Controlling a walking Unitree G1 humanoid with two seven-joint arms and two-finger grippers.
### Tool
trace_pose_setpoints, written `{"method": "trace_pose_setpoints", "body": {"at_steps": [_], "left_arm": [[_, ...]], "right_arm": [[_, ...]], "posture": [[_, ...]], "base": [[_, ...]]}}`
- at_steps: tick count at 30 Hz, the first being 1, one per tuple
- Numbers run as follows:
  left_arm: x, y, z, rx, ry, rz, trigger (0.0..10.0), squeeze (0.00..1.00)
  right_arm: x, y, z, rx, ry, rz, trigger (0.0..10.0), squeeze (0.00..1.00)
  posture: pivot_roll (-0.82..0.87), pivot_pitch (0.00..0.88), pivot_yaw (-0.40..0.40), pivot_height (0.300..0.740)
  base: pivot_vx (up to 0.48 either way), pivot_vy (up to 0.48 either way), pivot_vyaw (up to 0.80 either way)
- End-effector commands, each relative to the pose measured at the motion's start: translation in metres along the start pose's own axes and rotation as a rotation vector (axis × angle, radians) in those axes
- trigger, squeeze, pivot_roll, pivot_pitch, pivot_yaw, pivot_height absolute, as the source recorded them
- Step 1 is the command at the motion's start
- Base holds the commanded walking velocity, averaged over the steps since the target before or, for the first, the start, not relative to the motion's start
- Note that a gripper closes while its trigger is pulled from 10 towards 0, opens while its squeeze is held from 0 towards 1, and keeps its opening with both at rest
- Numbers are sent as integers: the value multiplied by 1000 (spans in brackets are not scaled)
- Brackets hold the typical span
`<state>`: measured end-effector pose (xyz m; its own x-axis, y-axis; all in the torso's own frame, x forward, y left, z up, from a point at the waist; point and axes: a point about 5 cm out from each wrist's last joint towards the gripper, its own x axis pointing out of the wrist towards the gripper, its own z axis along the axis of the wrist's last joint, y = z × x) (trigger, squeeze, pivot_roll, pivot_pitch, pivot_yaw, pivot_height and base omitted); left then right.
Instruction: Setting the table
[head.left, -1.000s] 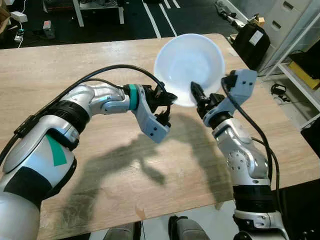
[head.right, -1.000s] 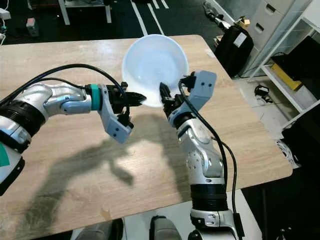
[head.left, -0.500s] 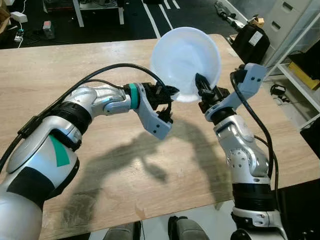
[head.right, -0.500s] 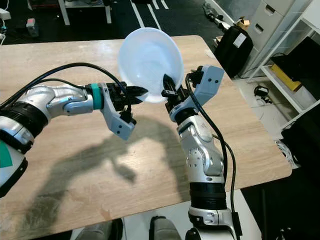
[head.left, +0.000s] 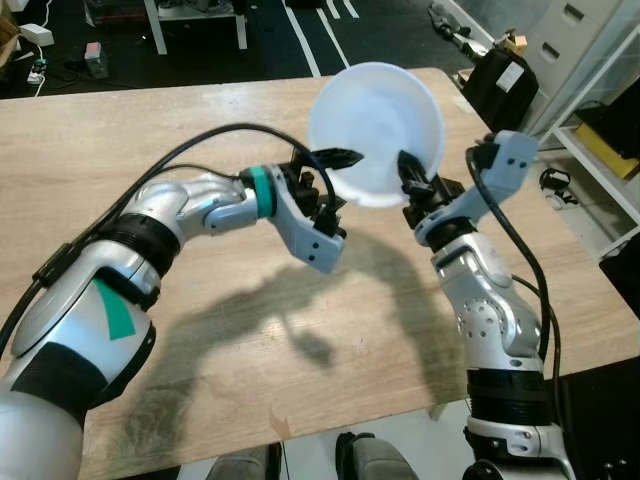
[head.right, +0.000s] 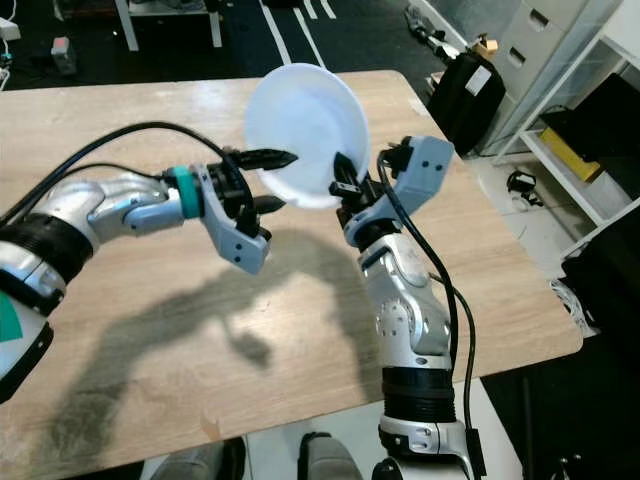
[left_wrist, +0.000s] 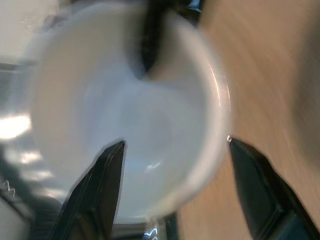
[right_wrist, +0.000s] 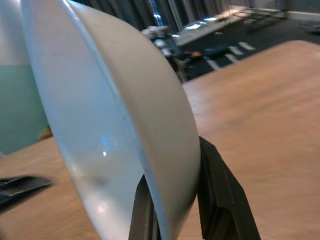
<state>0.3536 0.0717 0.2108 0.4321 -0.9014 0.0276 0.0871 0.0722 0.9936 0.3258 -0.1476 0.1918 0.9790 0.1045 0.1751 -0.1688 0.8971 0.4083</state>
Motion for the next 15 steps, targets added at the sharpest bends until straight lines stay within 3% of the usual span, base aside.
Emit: {"method": "trace_pose_setpoints", "body": {"at_steps": [1, 2, 4, 5, 7, 8, 9, 10, 11, 12, 13, 14, 15], "left_arm": [[2, 1, 7, -94, -38, 24, 10000, 0], [4, 3, 16, -287, -27, 127, 10000, 0], [4, 3, 16, -287, -27, 127, 10000, 0], [3, 3, 23, -440, -36, 184, 10000, 0], [3, 3, 23, -440, -36, 184, 10000, 0], [1, 2, 29, -696, -1, 330, 10000, 0], [-5, -4, 30, -920, 58, 449, 10000, 0], [-5, -4, 30, -920, 58, 449, 10000, 0], [-15, -12, 19, -1104, 175, 592, 10000, 0], [-22, -20, 12, -1224, 263, 681, 10000, 0], [-22, -20, 12, -1224, 263, 681, 10000, 0], [-31, -28, 3, -1244, 359, 741, 10000, 0], [-31, -28, 3, -1244, 359, 741, 10000, 0]], "right_arm": [[-3, -14, 1, -12, -15, -72, 0, 0], [-6, -23, 9, -29, -63, -120, 0, 0], [-6, -23, 9, -29, -63, -120, 0, 0], [-9, -30, 15, -41, -96, -151, 0, 0], [-9, -30, 15, -41, -96, -151, 0, 0], [-17, -40, 29, -100, -176, -199, 10000, 0], [-26, -47, 43, -162, -248, -232, 10000, 0], [-26, -47, 43, -162, -248, -232, 10000, 0], [-33, -52, 52, -209, -291, -259, 10000, 0], [-38, -56, 57, -242, -313, -278, 10000, 0], [-38, -56, 57, -242, -313, -278, 10000, 0], [-40, -58, 58, -257, -318, -290, 10000, 0], [-40, -58, 58, -257, -318, -290, 10000, 0]], "posture": [[13, 0, 9, 740], [9, 0, 18, 740], [9, 0, 18, 740], [9, 0, 20, 740], [9, 0, 20, 740], [2, 0, 44, 740], [-9, 0, 58, 740], [-9, 0, 58, 740], [-10, 0, 60, 740], [-9, 0, 61, 740], [-9, 0, 61, 740], [-4, 0, 60, 740], [-4, 0, 60, 740]], "base": [[0, 0, 0], [0, 0, 0], [0, 0, 0], [0, 0, 0], [0, 0, 0], [0, 0, 0], [0, 0, 0], [0, 0, 0], [0, 0, 0], [0, 0, 0], [0, 0, 0], [0, 0, 0], [0, 0, 0]]}}
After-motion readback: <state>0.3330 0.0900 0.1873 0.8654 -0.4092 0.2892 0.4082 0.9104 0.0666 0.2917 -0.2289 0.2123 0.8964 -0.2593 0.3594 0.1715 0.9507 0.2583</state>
